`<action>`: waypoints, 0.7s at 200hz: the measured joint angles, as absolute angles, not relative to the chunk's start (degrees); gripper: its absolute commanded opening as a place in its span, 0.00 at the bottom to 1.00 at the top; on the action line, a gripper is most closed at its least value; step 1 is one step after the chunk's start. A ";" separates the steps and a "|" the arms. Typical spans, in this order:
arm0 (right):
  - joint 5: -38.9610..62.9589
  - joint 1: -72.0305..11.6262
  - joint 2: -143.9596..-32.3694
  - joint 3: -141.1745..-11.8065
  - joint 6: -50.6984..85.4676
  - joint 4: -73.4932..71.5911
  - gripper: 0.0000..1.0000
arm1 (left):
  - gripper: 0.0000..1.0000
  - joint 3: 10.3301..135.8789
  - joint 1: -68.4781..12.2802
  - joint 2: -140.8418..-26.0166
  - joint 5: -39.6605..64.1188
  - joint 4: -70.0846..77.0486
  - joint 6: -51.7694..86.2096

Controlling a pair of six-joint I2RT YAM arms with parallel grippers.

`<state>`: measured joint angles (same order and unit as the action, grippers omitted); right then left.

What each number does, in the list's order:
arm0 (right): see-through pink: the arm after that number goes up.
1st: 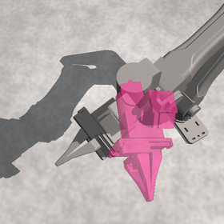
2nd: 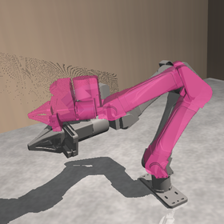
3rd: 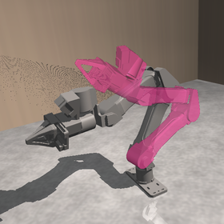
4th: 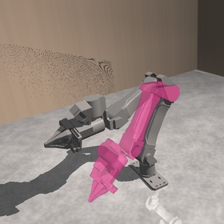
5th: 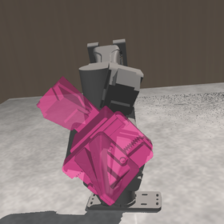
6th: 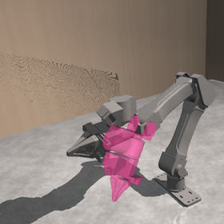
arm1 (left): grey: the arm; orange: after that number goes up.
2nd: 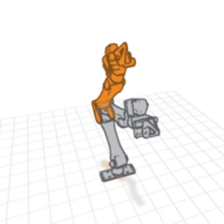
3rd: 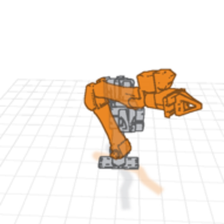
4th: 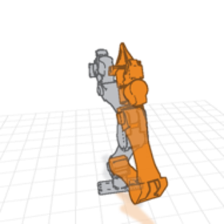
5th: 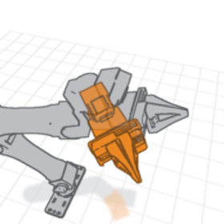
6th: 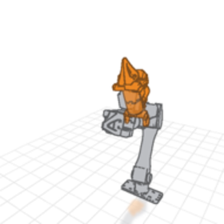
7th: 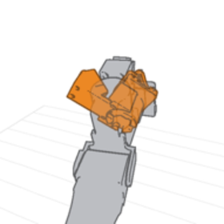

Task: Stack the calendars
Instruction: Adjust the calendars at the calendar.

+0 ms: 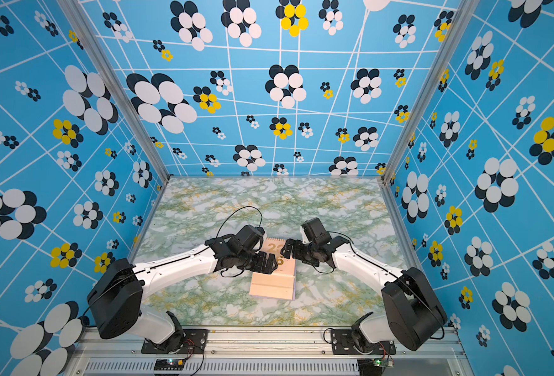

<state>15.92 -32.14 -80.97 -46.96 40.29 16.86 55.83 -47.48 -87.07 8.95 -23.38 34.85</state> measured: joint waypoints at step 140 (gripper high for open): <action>15.46 -35.16 -83.13 -48.90 41.41 15.99 0.99 | 1.00 58.59 -49.01 -88.79 6.55 -26.85 35.59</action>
<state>15.46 -35.16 -83.13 -48.90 41.41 15.99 58.59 -49.01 -88.79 6.55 -26.85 35.59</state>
